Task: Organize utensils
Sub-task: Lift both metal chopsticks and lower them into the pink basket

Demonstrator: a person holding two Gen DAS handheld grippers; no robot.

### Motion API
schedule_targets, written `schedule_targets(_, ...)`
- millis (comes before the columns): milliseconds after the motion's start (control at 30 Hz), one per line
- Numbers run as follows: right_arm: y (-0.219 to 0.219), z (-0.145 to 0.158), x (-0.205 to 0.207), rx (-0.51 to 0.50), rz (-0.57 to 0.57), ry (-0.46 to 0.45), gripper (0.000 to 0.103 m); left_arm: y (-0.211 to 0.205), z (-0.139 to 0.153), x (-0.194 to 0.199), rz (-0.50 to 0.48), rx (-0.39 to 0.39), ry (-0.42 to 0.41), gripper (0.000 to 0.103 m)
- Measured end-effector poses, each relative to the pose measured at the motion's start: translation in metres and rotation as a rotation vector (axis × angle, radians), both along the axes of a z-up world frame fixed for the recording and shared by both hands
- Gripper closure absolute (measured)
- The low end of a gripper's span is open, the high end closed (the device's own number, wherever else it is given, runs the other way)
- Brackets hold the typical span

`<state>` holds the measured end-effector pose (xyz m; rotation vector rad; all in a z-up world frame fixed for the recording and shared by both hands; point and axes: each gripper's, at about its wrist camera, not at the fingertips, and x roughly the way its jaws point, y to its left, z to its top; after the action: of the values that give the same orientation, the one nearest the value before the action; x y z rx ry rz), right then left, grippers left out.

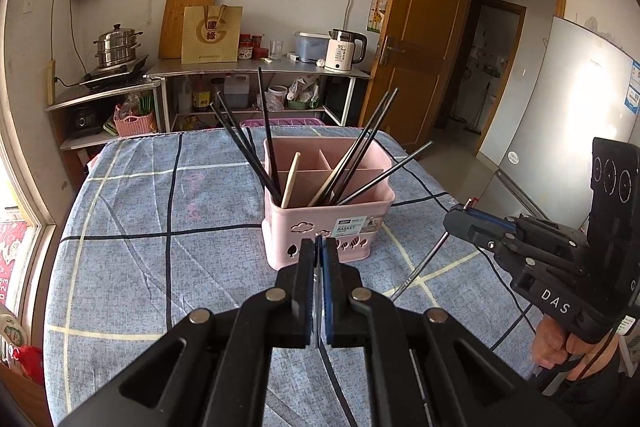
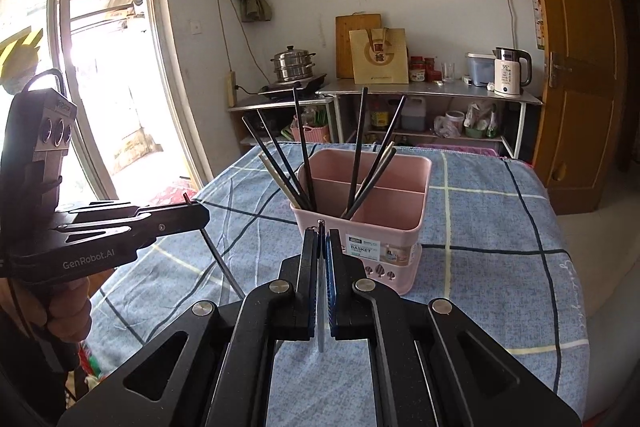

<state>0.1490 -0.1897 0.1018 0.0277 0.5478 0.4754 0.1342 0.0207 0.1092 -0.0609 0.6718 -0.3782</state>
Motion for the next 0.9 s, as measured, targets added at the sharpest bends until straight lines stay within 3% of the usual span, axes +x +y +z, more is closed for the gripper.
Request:
schedule_targets(200, 0.003, 0.016, 0.006, 0.008, 0.007, -0.041, 0.099, -0.003, 0.018, 0.01, -0.02, -0.016, -0.015, 0.099)
schedule_targets(633, 0.012, 0.072, 0.039, 0.051, 0.001, -0.166, 0.099, -0.006, 0.1, 0.049, -0.024, -0.061, -0.148, 0.099)
schedule_targets(900, 0.017, 0.07, 0.065, 0.055, -0.018, -0.176, 0.099, -0.006, 0.097, 0.086, -0.018, -0.05, -0.135, 0.099)
